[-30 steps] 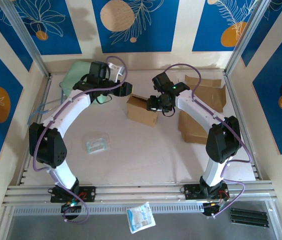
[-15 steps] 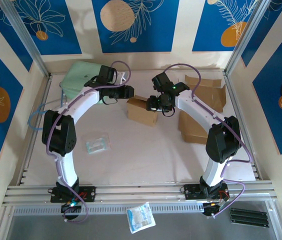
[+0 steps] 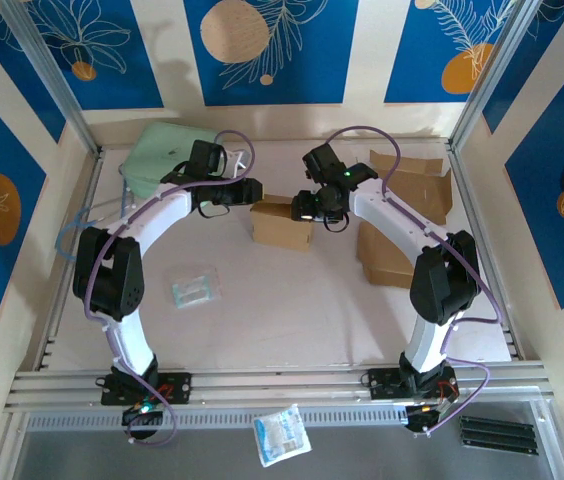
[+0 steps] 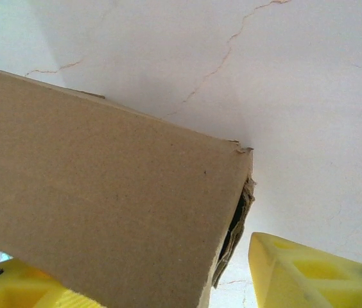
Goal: Fold the paper box
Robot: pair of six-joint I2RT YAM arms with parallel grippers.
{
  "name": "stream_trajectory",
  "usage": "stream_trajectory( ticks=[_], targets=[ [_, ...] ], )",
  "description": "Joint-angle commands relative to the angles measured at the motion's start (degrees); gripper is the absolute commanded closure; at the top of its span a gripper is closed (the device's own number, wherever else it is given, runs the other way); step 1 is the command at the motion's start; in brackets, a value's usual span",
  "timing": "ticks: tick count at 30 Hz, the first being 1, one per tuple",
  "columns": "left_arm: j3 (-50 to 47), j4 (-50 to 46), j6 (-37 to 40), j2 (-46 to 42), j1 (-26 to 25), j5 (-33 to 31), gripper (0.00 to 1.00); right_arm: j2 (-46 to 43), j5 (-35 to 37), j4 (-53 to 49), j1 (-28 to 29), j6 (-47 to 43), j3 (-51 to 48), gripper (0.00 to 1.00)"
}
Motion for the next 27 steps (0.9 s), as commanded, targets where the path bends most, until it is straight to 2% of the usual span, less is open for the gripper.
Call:
stream_trajectory(
  ticks=[1, 6, 10, 14, 21, 27],
  targets=[
    [-1.6, -1.7, -1.0, 0.0, -0.1, 1.2, 0.62, 0.4, -1.8, -3.5, 0.6, -2.1, 0.5, 0.41],
    [-1.0, -2.7, -0.5, 0.1, 0.0, 0.5, 0.62, -3.4, -4.5, -3.5, 0.7, -2.5, 1.1, 0.36],
    [-1.1, -2.6, -0.5, 0.0, -0.1, 0.4, 0.62, -5.0, -4.0, -4.3, 0.5, -1.9, 3.0, 0.35],
    [-1.4, -2.4, -0.7, -0.1, -0.1, 0.2, 0.61, -6.3, -4.9, -3.4, -1.4, 2.5, 3.9, 0.35],
    [-3.1, -1.8, -1.0, -1.9, -0.1, 0.5, 0.61, -5.3, -10.6, 0.7, -7.1, 10.3, -0.8, 0.38],
    [-5.2, -1.4, -1.5, -2.7, -0.2, 1.3, 0.58, -3.3, -13.5, 1.2, -6.0, 9.3, -6.0, 0.43]
  ],
)
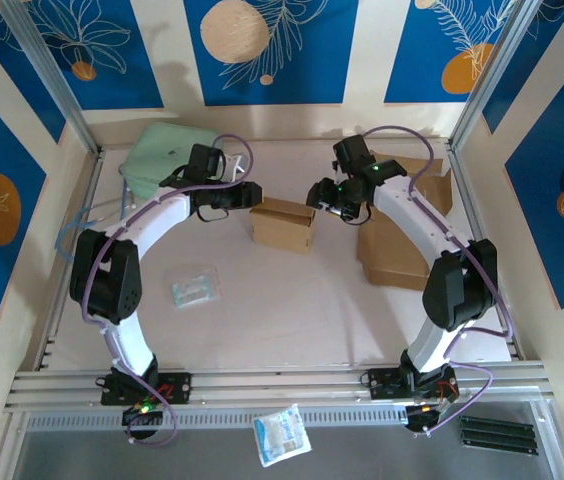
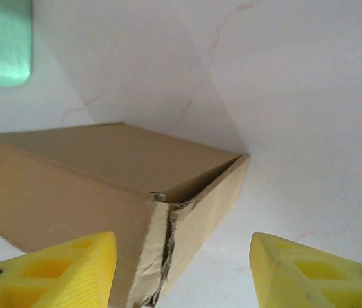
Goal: Fold the paper box
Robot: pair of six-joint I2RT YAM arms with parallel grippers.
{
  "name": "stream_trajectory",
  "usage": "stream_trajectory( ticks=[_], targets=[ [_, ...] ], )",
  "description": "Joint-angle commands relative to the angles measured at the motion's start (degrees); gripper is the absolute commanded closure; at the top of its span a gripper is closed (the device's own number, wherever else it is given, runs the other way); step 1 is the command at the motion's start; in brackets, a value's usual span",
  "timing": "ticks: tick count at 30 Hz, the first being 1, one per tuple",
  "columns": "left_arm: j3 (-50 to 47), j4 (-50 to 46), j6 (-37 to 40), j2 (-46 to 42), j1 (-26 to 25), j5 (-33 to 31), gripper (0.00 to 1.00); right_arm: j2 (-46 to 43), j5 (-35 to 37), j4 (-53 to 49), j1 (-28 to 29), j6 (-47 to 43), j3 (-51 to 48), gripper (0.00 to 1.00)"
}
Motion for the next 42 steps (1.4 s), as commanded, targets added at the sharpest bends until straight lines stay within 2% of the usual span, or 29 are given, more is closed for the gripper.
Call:
stream_trajectory(
  ticks=[1, 7, 13, 15, 17, 20, 22, 26, 30, 32, 34, 39, 42],
  targets=[
    [-3.1, -1.7, -0.5, -1.1, -0.2, 1.5, 0.57, 1.1, -3.8, 0.5, 2.2, 0.7, -4.0, 0.44],
    [-7.8, -1.7, -0.1, -1.6, -0.3, 1.5, 0.54, 2.2, 0.3, 0.0, 2.8, -0.2, -8.6, 0.48],
    [-9.1, 2.2, -2.8, -4.6, -0.3, 5.4, 0.44, -0.2, -2.3, -3.2, 2.5, -2.8, -2.8, 0.48],
    [-9.3, 4.3, -4.8, -4.7, -0.5, 7.5, 0.44, -0.7, -3.8, -2.7, 2.8, -3.3, -1.4, 0.48],
    [-9.8, 4.0, -5.1, -4.9, -1.4, 7.8, 0.47, -0.7, -5.0, -1.0, 3.4, -3.3, -2.2, 0.52],
    [-13.2, 3.6, -5.9, -6.8, -3.2, 8.8, 0.53, -1.6, -5.6, 0.5, 5.9, -4.0, -7.1, 0.60],
    [-18.7, 4.8, -8.0, -10.2, -5.0, 8.8, 0.55, -5.9, -4.0, 1.4, 8.2, -4.2, -13.3, 0.65],
    [-26.8, 2.3, -8.2, -18.4, -9.5, 3.1, 0.52, -16.3, -2.7, 0.9, 10.9, -3.0, -23.3, 0.67],
    [-27.5, -1.8, -8.1, -23.2, -11.9, -1.7, 0.31, -22.3, -3.4, -1.4, 11.0, -2.2, -24.5, 0.59],
    [-27.1, -3.4, -7.9, -24.7, -12.6, -4.0, 0.26, -22.9, -3.7, -2.1, 11.0, -2.3, -23.8, 0.52],
    [-27.8, -3.8, -7.9, -25.5, -13.1, -7.6, 0.21, -22.6, -0.6, -2.3, 10.9, -1.0, -24.2, 0.44],
    [-31.5, 0.5, -6.7, -22.8, -14.7, -12.2, 0.03, -19.5, 5.3, 4.5, 9.3, 2.4, -29.9, 0.31],
    [-33.3, 6.1, -7.6, -20.6, -16.4, -11.3, 0.01, -16.8, 4.4, 10.0, 9.0, 1.3, -32.6, 0.29]
  ],
)
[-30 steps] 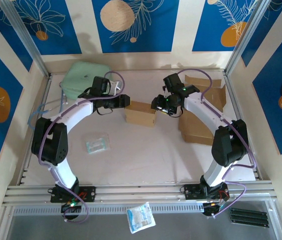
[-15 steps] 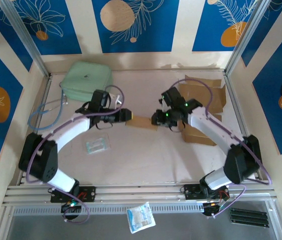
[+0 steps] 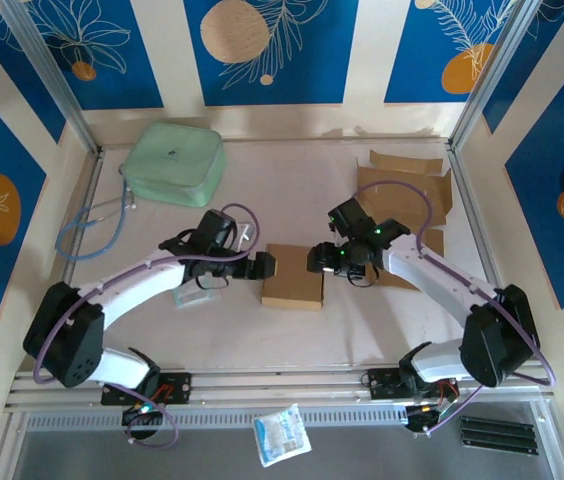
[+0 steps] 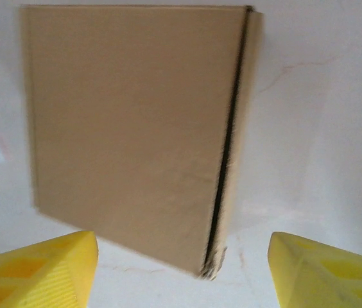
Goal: Fold the paper box
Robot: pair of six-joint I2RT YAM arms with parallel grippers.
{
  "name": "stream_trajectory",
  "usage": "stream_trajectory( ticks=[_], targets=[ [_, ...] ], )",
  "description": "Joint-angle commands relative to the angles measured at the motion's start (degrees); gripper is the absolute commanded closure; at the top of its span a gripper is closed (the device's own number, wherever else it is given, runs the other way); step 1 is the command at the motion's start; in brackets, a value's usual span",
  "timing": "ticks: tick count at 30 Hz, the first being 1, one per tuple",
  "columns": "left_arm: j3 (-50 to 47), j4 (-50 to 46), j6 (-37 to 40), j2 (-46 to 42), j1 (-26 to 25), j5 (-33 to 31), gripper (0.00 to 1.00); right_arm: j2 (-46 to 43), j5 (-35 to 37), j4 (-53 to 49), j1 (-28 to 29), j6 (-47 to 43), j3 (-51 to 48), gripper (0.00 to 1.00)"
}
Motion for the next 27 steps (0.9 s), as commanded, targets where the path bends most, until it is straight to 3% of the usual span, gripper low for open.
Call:
stream_trajectory(
  ticks=[1, 3, 8, 14, 20, 27],
  targets=[
    [-3.0, 7.8, -0.5, 2.6, -2.3, -1.3, 0.01, 3.1, 1.8, 6.6, 0.1, 0.5, -3.1, 0.29],
    [-4.0, 11.1, -2.5, 4.7, -3.3, -1.0, 0.04, 4.7, -0.2, 9.6, 0.5, 0.5, -4.2, 0.32],
    [-5.6, 17.3, -5.2, 8.3, -5.6, -3.3, 0.25, 7.4, -2.8, 16.6, 4.1, 3.6, -4.9, 0.48],
    [0.3, 16.0, -1.2, 11.1, -4.6, -13.0, 0.44, 10.9, 4.6, 21.5, 5.5, 7.1, 0.0, 0.66],
    [20.1, 11.3, 2.8, 25.2, 4.2, -14.9, 0.51, 27.4, 10.3, 18.6, 3.3, 3.6, 22.2, 0.65],
    [49.4, 5.2, 5.7, 45.7, 11.4, -14.1, 0.48, 52.7, 7.5, 12.1, -4.9, 0.2, 56.2, 0.63]
  ],
)
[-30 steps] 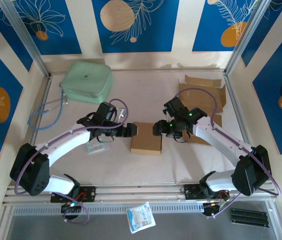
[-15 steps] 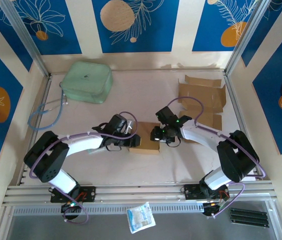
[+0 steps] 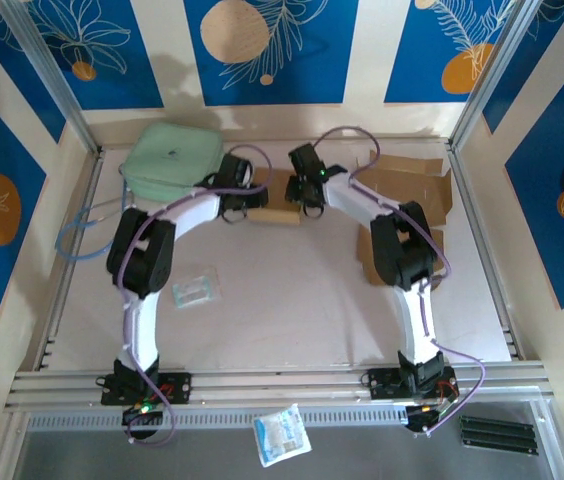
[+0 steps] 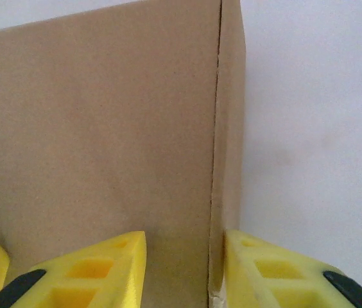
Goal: Fold the paper box
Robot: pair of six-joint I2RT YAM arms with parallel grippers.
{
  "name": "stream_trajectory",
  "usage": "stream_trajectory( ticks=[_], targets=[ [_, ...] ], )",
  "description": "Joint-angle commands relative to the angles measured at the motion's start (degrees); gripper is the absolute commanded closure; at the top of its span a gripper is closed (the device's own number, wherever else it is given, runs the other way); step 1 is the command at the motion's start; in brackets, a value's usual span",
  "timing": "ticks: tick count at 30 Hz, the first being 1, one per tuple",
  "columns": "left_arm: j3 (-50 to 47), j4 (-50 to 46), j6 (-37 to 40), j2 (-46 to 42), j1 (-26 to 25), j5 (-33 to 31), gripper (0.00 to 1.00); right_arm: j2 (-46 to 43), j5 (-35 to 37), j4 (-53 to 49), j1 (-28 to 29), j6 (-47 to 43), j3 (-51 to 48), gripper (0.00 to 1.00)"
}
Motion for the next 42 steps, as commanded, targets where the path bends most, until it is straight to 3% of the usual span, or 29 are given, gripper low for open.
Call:
stream_trajectory(
  ticks=[1, 6, 10, 14, 17, 19, 23, 27, 31, 35, 40, 42],
  targets=[
    [12.3, -3.2, 2.3, 8.0, 0.9, 1.5, 0.45, 10.0, -7.8, -3.1, -1.3, -1.6, 15.8, 0.60],
    [23.3, -6.4, 2.8, 15.3, 3.5, 2.6, 0.25, 22.0, -9.0, -15.3, -3.0, -5.1, 38.9, 0.45],
    [22.2, -7.2, 5.1, 11.4, 4.0, 1.5, 0.15, 19.7, -5.5, -20.6, -3.3, -11.4, 44.0, 0.32],
    [10.1, -1.5, 5.3, -1.3, 4.2, 1.4, 0.08, 10.8, 1.6, -24.2, -3.8, -14.7, 36.3, 0.24],
    [-2.6, 6.7, 2.6, -14.1, 3.8, 7.6, 0.07, 3.5, 9.5, -20.7, -4.6, -13.6, 23.5, 0.21],
    [-9.9, 8.9, 1.3, -22.1, 2.3, 10.8, 0.07, 2.6, 15.2, -21.1, -5.6, -12.6, 20.3, 0.21],
    [-22.6, 7.3, 1.8, -38.7, -4.2, 7.0, 0.06, 6.9, 21.5, -25.4, -8.3, -13.0, 22.9, 0.21],
    [-32.3, 4.8, 1.5, -50.8, -12.2, 2.1, 0.06, 13.7, 21.4, -29.4, -10.8, -13.4, 29.3, 0.21],
    [-37.4, -1.0, 0.4, -58.1, -16.6, -1.1, 0.06, 18.2, 20.8, -30.9, -12.1, -15.3, 33.1, 0.22],
    [-41.3, -5.6, 0.0, -63.6, -17.7, -3.4, 0.05, 19.1, 20.0, -29.6, -12.6, -17.4, 32.7, 0.32],
    [-42.7, -9.0, -0.8, -65.9, -17.7, -5.1, 0.05, 17.8, 19.9, -29.0, -12.7, -17.1, 31.2, 0.82],
    [-42.8, -9.4, -1.1, -66.2, -17.6, -7.7, 0.05, 15.3, 19.7, -27.4, -12.0, -18.6, 28.8, 0.89]
  ],
)
